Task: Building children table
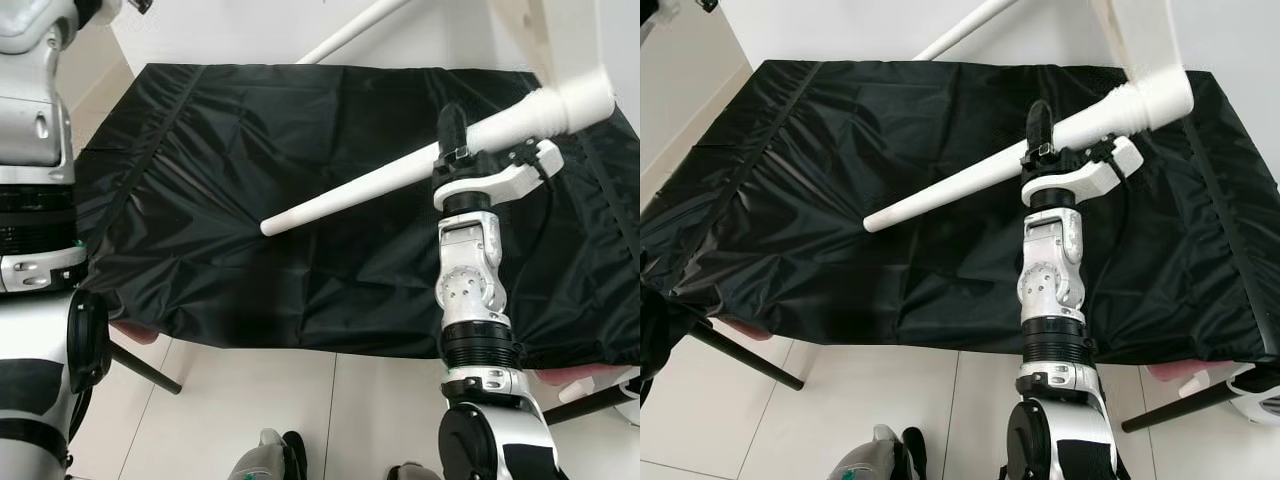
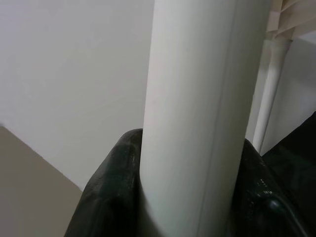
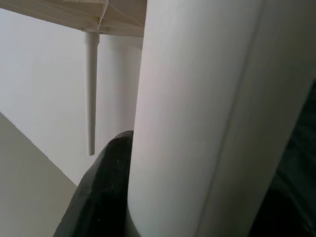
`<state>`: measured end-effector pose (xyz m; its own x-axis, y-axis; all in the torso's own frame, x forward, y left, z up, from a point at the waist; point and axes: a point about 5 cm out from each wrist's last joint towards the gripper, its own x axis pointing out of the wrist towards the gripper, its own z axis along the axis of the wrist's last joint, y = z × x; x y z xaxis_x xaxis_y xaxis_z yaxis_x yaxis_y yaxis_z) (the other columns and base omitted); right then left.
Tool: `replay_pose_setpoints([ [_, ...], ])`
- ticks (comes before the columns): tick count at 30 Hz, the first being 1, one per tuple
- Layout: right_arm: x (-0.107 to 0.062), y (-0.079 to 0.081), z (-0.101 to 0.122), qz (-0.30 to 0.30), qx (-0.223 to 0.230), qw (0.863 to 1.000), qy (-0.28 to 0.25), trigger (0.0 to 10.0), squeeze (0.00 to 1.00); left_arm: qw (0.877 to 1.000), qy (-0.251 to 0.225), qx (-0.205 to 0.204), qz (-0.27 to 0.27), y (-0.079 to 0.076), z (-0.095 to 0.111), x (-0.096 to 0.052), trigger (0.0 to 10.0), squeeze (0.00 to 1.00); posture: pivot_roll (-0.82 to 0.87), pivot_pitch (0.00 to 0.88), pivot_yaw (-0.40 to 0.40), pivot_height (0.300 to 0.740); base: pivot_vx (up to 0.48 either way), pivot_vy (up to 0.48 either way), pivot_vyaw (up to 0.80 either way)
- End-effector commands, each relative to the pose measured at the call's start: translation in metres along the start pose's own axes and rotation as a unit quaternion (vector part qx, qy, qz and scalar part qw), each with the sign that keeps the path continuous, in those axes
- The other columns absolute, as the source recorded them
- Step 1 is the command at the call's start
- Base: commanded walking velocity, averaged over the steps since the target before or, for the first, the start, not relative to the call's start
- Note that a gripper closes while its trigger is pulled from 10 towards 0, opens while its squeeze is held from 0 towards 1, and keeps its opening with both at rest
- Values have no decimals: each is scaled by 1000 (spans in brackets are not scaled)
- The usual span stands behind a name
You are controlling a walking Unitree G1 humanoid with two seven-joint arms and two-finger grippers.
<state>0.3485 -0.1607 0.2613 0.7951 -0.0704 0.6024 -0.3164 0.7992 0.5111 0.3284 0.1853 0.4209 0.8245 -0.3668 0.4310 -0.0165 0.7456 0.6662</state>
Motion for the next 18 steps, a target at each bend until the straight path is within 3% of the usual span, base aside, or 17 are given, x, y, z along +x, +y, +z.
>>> replay_pose_setpoints([
  [1,22,55,47,142,-62,982,-104,0,0,998,9,-47,45,-8,-8,0,10000,0,-39,93,44,740,0,0,0],
  [7,27,66,69,200,-122,964,-123,0,0,993,7,-83,80,-3,-10,-5,10000,0,-43,102,24,740,0,0,0],
  [13,26,64,85,226,-172,951,-120,0,0,985,-14,-146,93,3,-7,-16,10000,0,-50,111,9,740,0,0,0],
  [18,23,62,97,236,-197,944,-118,0,0,980,5,-177,94,1,-15,-26,10000,0,-55,114,0,740,0,0,0],
])
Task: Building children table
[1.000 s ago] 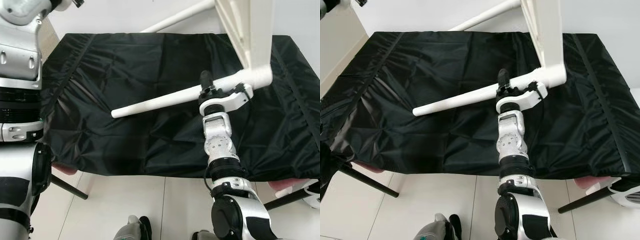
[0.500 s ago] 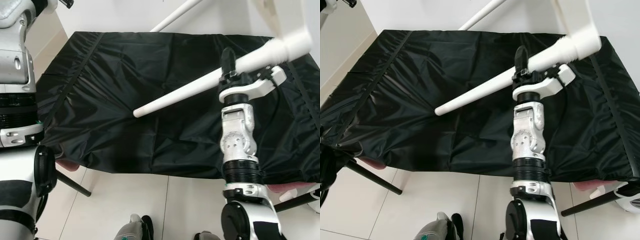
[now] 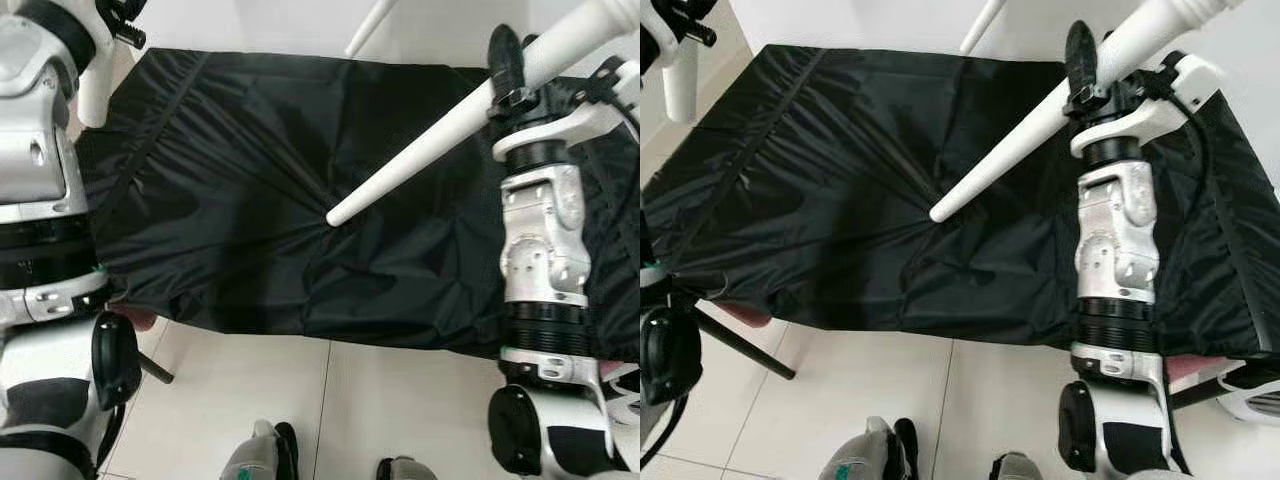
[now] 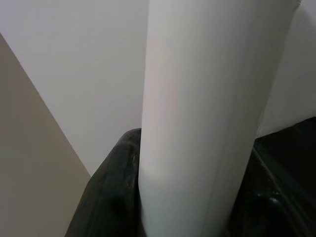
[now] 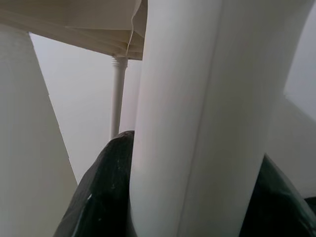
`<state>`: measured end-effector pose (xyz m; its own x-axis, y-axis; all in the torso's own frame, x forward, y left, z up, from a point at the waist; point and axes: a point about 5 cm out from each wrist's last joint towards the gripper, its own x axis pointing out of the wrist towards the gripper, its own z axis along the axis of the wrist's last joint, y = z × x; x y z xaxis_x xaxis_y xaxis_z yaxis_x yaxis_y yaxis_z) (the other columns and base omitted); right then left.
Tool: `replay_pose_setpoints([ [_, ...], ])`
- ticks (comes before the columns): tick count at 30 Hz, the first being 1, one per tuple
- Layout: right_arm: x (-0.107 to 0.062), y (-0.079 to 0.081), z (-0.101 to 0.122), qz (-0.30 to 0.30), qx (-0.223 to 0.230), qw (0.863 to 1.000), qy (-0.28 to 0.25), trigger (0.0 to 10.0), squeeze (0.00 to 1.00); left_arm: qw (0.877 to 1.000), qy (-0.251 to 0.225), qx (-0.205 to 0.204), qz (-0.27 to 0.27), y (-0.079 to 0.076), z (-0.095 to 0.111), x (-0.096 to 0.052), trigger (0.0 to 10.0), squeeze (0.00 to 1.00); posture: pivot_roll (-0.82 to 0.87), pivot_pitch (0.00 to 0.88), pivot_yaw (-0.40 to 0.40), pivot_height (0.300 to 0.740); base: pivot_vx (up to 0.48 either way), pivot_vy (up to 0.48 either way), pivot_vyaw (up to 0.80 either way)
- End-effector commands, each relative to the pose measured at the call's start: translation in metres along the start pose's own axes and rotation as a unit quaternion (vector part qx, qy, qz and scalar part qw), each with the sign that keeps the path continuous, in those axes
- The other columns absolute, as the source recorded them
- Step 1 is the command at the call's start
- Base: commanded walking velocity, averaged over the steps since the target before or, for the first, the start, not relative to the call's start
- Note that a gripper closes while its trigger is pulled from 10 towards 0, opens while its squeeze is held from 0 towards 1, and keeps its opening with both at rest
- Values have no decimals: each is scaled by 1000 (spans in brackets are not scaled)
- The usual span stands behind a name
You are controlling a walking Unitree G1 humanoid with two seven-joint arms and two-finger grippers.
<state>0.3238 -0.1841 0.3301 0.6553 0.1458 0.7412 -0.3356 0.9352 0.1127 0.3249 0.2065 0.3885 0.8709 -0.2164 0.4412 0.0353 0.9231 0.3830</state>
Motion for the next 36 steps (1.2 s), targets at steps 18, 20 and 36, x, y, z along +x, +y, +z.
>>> replay_pose_setpoints([
  [18,-29,1,50,109,-155,980,59,0,0,984,102,-76,-121,-57,-48,-48,10000,0,-99,145,-2,740,0,0,0],
  [20,-35,-2,47,106,-157,979,80,0,0,980,115,-77,-144,-66,-54,-51,10000,0,-103,151,-3,740,0,0,0],
  [36,-49,-22,38,45,-125,975,179,0,0,930,182,-107,-303,-110,-80,-54,10000,0,-123,197,10,740,0,0,0],
])
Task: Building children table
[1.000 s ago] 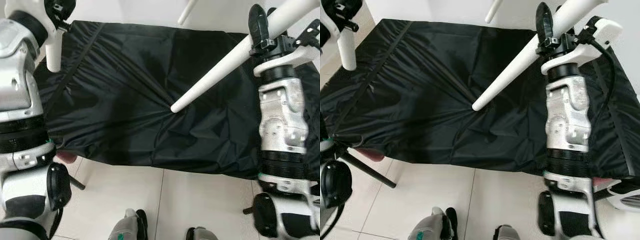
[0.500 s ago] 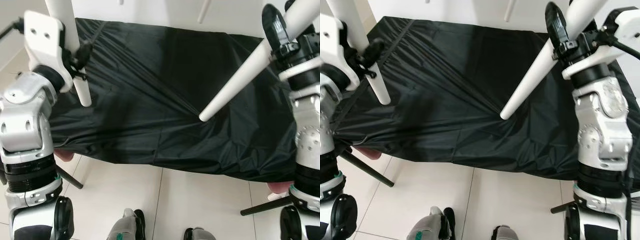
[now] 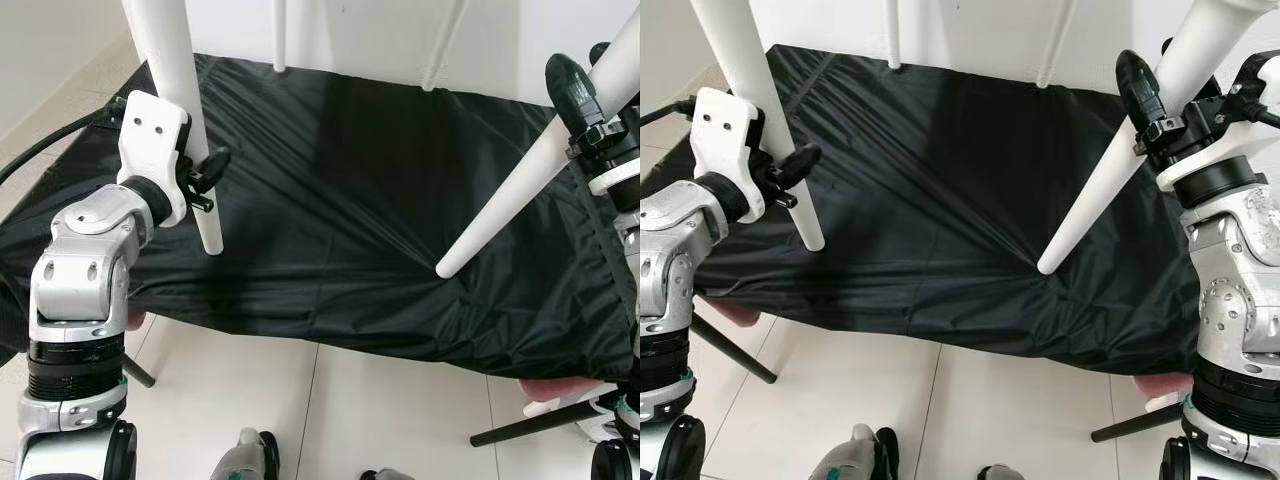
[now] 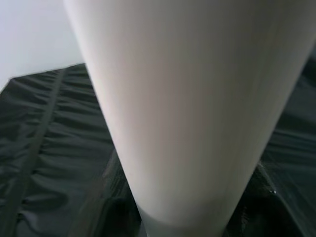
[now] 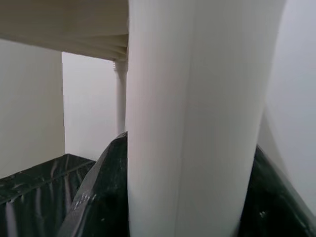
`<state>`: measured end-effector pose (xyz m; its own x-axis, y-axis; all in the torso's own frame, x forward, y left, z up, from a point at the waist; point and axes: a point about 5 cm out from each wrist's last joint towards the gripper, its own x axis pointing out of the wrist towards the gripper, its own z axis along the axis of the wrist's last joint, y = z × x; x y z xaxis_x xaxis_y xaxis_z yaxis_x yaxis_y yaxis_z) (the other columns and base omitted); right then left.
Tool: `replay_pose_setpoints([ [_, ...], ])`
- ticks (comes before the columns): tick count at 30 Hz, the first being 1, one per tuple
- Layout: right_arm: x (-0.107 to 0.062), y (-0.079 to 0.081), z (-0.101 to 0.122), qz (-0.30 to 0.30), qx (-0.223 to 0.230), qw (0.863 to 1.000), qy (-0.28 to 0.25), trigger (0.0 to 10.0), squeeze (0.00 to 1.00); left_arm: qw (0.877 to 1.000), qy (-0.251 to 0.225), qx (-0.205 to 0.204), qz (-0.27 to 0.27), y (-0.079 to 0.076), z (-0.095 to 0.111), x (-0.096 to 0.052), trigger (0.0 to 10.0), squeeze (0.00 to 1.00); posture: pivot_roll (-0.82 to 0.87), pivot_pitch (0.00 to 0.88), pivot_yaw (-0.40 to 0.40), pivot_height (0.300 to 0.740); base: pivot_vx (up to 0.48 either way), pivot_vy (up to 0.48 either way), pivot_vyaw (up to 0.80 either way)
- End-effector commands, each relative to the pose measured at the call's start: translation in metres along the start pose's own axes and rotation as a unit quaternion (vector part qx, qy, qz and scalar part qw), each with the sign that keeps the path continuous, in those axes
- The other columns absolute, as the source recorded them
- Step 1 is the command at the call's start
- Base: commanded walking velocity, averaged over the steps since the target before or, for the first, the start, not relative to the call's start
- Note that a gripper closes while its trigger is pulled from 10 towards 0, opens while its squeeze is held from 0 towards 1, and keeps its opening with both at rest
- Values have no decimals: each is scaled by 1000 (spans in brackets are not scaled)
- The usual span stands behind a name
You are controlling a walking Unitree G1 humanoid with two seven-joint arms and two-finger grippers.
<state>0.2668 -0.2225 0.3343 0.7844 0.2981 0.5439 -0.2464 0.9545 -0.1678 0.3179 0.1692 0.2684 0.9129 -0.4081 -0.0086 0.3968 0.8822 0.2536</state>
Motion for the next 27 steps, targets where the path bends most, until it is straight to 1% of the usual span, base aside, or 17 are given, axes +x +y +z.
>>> replay_pose_setpoints([
  [1,-6,-2,-20,-12,22,998,59,0,0,988,26,27,-149,-28,-7,9,10000,0,-128,202,16,740,0,0,0],
  [3,-8,-4,-24,-20,23,997,77,0,0,987,44,24,-149,-23,-14,13,10000,0,-131,206,21,740,0,0,0],
  [8,-11,-5,-28,-30,32,995,95,0,0,987,53,17,-154,-19,-16,13,10000,0,-133,208,22,740,0,0,0],
  [9,-12,-3,-29,-26,37,994,97,10000,0,987,52,8,-151,-16,-16,13,10000,0,-135,211,26,740,0,0,0],
  [11,-12,-2,-30,-23,39,994,99,10000,0,988,52,1,-148,-14,-16,13,10000,0,-135,211,27,740,0,0,0],
  [12,-13,-1,-32,-24,42,993,104,10000,310,988,51,0,-147,-12,-16,13,10000,612,-133,210,27,740,0,0,0],
  [13,-14,1,-34,-22,48,993,106,10000,1000,988,46,-9,-146,-9,-15,12,10000,1000,-130,208,24,740,0,0,0],
  [14,-15,1,-35,-21,52,993,107,10000,1000,988,43,-15,-146,-8,-14,12,10000,1000,-130,208,24,740,0,0,0],
  [17,-15,2,-35,-20,50,992,112,10000,1000,988,39,-14,-146,-5,-13,11,10000,1000,-128,208,20,740,0,0,0],
  [19,-12,3,-35,-7,53,993,106,10000,1000,991,29,-7,-130,5,-6,9,10000,1000,-122,204,12,740,0,0,0],
  [22,-11,4,-35,1,57,993,102,10000,1000,992,26,-5,-121,9,-4,9,10000,1000,-121,203,11,740,0,0,0],
  [23,-9,9,-32,23,51,994,89,10000,1000,994,17,-2,-106,15,1,5,10000,1000,-118,201,4,740,0,0,0],
  [24,-9,11,-32,31,46,995,85,10000,1000,995,15,-2,-100,17,3,3,10000,1000,-116,199,4,740,0,0,0],
  [27,-10,13,-32,40,55,994,80,10000,1000,995,13,3,-94,19,4,-1,10000,1000,-113,197,-1,740,0,0,0],
])
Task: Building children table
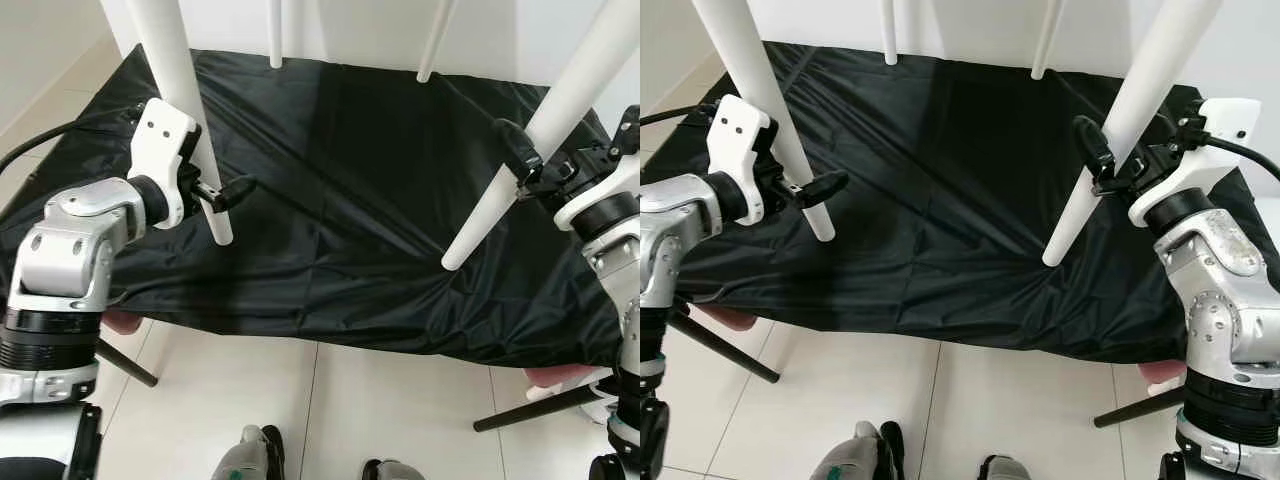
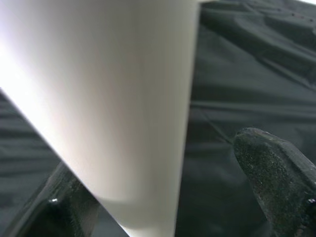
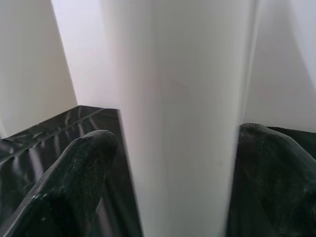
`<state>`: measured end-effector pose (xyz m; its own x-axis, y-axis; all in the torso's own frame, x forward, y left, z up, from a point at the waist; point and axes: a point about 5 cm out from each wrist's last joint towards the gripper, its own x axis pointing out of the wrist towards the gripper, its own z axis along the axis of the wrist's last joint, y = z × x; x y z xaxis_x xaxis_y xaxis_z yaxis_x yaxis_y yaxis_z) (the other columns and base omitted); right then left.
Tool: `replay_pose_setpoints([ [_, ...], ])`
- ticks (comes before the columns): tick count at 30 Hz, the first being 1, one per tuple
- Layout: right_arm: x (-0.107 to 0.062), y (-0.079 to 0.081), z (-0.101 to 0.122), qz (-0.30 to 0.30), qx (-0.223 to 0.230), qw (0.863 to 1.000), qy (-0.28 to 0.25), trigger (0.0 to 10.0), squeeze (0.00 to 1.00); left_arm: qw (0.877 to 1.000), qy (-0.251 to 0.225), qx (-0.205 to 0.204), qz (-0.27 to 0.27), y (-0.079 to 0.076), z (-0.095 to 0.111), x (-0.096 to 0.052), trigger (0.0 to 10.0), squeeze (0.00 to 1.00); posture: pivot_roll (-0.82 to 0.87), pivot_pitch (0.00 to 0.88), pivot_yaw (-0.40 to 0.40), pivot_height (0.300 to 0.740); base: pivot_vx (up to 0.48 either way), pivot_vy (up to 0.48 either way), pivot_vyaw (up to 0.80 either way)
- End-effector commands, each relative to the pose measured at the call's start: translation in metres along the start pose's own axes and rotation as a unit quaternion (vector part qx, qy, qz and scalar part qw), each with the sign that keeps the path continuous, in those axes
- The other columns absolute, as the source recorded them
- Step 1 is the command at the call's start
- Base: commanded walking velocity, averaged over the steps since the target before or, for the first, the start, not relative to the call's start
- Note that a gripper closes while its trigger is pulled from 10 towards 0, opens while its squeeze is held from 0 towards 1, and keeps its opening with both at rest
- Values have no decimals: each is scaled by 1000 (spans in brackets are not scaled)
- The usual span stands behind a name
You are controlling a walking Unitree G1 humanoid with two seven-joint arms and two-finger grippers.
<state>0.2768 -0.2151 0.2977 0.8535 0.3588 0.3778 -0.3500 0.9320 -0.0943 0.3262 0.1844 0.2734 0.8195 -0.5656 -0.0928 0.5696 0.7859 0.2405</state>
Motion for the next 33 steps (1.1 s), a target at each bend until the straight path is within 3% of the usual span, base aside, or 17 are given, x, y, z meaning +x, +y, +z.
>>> replay_pose_setpoints([
  [1,-2,5,2,19,-1,1000,-10,10000,1000,1000,-7,7,6,1,4,-6,10000,1000,-110,193,-3,740,0,0,0],
  [5,-5,8,-3,46,9,999,-9,10000,1000,1000,-10,17,6,3,4,-15,10000,1000,-108,188,-3,740,0,0,0],
  [6,-7,10,-4,59,16,998,-10,10000,784,1000,-12,20,9,4,4,-19,10000,1000,-105,186,-4,740,0,0,0],
  [7,-8,12,-6,67,19,998,-12,10000,361,1000,-13,22,11,4,5,-22,10000,1000,-103,186,-4,740,0,0,0],
  [8,-10,13,-8,78,30,996,-15,10000,0,999,-19,28,10,4,6,-26,10000,1000,-94,186,-9,740,0,0,0],
  [12,-13,17,-12,98,46,994,-16,10000,0,999,-21,38,-7,-1,3,-36,10000,1000,-87,184,-11,740,0,0,0],
  [13,-16,19,-15,112,53,992,-14,10000,0,998,-19,48,-21,-6,0,-40,10000,812,-81,181,-12,740,0,0,0],
  [14,-16,19,-15,112,53,992,-14,10000,0,998,-19,48,-21,-6,0,-40,10000,812,-81,181,-12,740,0,0,0],
  [15,-19,21,-18,123,58,991,-10,10000,0,997,-20,61,-35,-10,-2,-45,10000,0,-74,179,-14,740,0,0,0],
  [19,-32,27,-29,176,75,981,16,10000,0,993,-35,69,-95,-21,-8,-62,10000,0,-62,170,-12,740,0,0,0],
  [25,-42,23,-41,166,78,982,37,10000,0,996,-14,57,-64,-14,-18,-71,10000,0,-58,168,-3,740,0,0,0],
  [33,-48,12,-39,141,66,987,30,10000,0,998,-15,46,-44,-13,-20,-81,10000,0,-51,174,3,740,0,0,0],
])
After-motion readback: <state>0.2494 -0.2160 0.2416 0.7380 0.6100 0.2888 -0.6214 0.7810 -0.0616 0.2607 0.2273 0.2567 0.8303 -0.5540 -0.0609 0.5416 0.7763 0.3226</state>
